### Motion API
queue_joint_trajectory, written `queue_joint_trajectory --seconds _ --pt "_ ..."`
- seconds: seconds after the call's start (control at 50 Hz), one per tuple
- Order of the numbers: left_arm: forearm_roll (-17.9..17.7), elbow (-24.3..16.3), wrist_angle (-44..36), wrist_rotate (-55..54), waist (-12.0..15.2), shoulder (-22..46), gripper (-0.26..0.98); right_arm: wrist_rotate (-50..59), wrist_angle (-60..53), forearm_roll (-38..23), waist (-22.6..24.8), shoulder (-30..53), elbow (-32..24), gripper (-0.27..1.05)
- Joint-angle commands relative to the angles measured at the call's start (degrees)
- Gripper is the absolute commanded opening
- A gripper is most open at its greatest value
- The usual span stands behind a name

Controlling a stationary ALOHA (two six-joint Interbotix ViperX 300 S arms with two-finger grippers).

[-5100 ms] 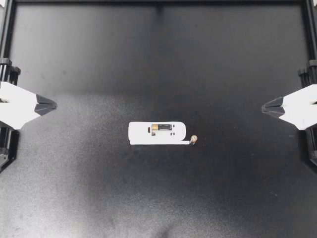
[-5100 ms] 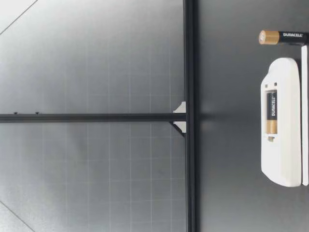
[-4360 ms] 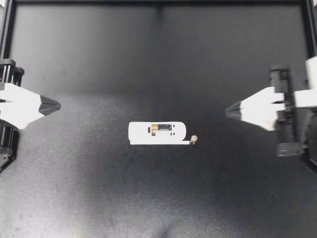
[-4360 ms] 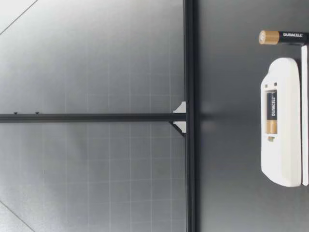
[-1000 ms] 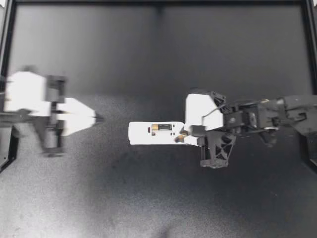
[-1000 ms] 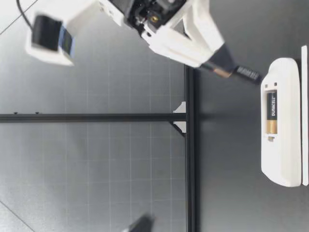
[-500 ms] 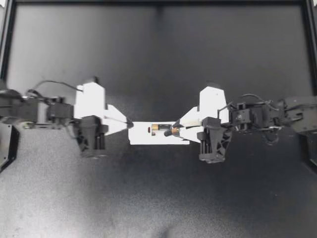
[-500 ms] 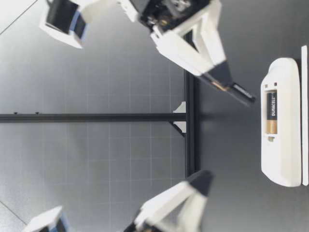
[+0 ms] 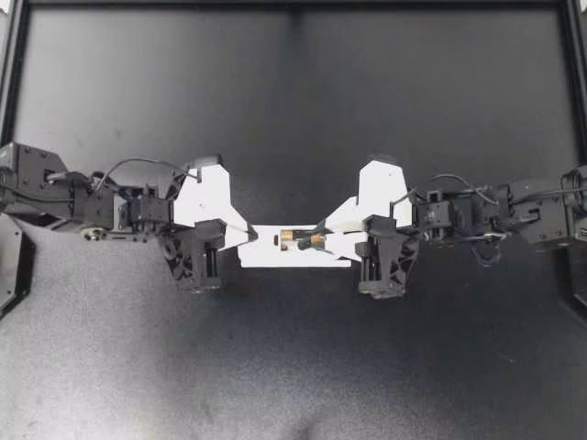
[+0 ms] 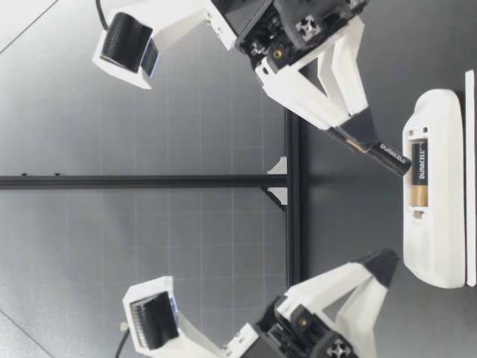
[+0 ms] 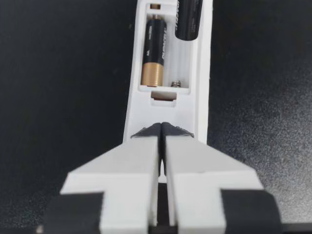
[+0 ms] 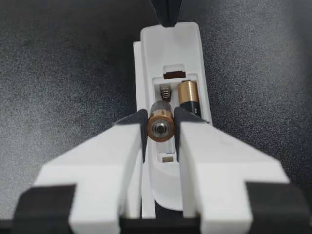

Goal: Place the battery into the slot of the remote controller.

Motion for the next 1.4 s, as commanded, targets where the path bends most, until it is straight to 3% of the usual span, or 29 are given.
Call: queue_joint_trajectory --seconds 0.0,0.4,1.38 --pt "0.09 -0.70 -0.26 0.18 0.18 -0.26 -0.15 0.00 -0.70 0.09 -0.53 -0.35 -1.23 0.04" --pt "-0.09 -1.93 -0.26 0.00 0.18 4.04 -0.15 0.18 -0.62 0.09 -0.53 2.11 -2.37 0.04" --pt "-0.62 -1.41 -0.18 -0.09 -0.35 3.43 -0.15 0.09 9.84 0.09 -0.62 4.31 -6.86 0.05"
